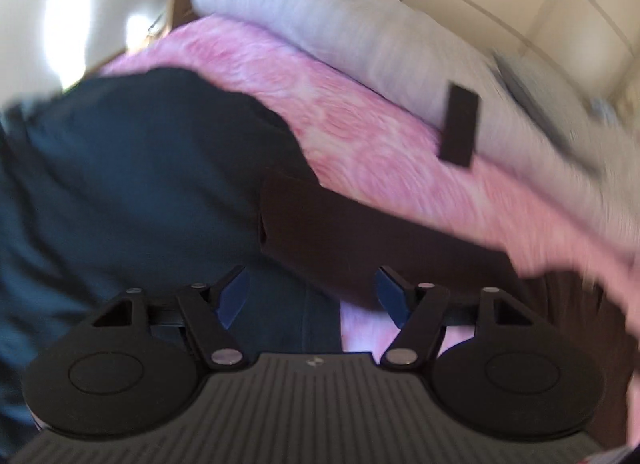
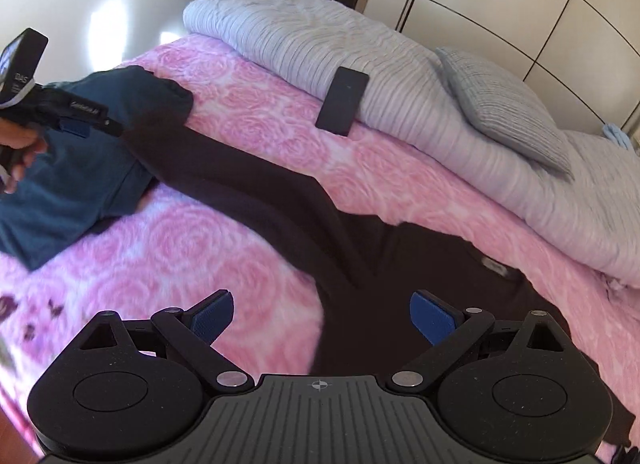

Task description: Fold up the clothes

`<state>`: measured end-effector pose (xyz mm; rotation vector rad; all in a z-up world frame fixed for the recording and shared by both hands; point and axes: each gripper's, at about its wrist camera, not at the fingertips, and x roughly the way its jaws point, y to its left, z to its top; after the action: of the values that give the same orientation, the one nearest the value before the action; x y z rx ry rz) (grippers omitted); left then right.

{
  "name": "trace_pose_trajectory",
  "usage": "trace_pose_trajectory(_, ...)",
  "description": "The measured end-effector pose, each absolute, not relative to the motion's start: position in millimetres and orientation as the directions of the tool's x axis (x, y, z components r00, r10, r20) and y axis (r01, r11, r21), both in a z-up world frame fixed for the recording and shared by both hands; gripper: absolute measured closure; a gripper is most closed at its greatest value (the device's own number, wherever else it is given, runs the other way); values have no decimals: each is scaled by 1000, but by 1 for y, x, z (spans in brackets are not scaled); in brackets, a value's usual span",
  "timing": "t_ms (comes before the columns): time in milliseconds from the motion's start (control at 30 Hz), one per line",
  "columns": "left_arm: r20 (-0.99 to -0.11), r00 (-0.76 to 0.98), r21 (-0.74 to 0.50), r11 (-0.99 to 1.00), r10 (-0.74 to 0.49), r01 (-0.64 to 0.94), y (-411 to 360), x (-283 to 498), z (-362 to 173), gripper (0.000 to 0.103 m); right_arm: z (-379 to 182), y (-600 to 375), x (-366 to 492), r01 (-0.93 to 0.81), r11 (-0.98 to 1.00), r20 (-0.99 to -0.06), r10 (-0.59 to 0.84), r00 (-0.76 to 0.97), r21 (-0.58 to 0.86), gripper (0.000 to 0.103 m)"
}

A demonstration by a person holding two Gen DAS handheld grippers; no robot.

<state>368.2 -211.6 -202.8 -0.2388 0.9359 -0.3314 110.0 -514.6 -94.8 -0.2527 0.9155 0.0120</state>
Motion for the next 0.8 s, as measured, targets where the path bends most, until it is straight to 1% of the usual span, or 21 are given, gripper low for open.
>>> trace_pose_trajectory(67, -734, 549, -400, 908, -399, 125, -207, 381, -222, 44, -109, -512, 130, -110, 970, -788, -106, 607, -215, 5)
trace_pose_trajectory(133, -732, 551, -426, 900, -402, 91, -206, 389, -238, 45, -120, -513, 145, -98, 971, -783, -114, 611, -218, 5)
trace_pose_trajectory(267, -697, 572, -499, 865, -433, 47, -199, 394, -253, 51, -146, -520, 175, -78, 971, -772, -130, 623, -227, 5)
trace_pose_trajectory(300, -685, 579, -518, 854, -443, 41, -198, 394, -255, 62, -153, -522, 182, -70, 971, -768, -135, 626, -228, 5)
trace_pose_trajectory(333, -676, 582, -536, 843, -452, 33, -197, 395, -257, 71, -161, -526, 189, -65, 971, -766, -141, 627, -231, 5)
trace_pose_trajectory(367, -671, 581, -554, 832, -461, 21, -195, 395, -259, 86, -168, -530, 196, -60, 970, -765, -146, 627, -234, 5)
trace_pose_trajectory(400, -668, 580, -566, 824, -466, 11, -193, 396, -260, 96, -175, -534, 202, -54, 973, -772, -146, 619, -226, 5)
trace_pose_trajectory(433, -668, 581, -568, 823, -465, 5, -193, 397, -260, 100, -181, -538, 207, -47, 975, -778, -145, 611, -219, 5)
trace_pose_trajectory(533, -650, 600, -575, 818, -467, 13, -194, 397, -248, 100, -196, -552, 220, -26, 981, -789, -140, 599, -194, 5)
trace_pose_trajectory(633, -610, 636, -525, 842, -473, 123, -213, 392, -211, 100, -203, -575, 219, 20, 986, -801, -145, 581, -164, 5)
trace_pose_trajectory(733, -552, 652, -460, 842, -520, 282, -255, 380, -163, 100, -207, -601, 213, 79, 988, -815, -152, 559, -130, 5)
trace_pose_trajectory(800, -505, 641, -411, 814, -577, 409, -298, 364, -130, 100, -210, -617, 209, 119, 987, -824, -156, 545, -108, 5)
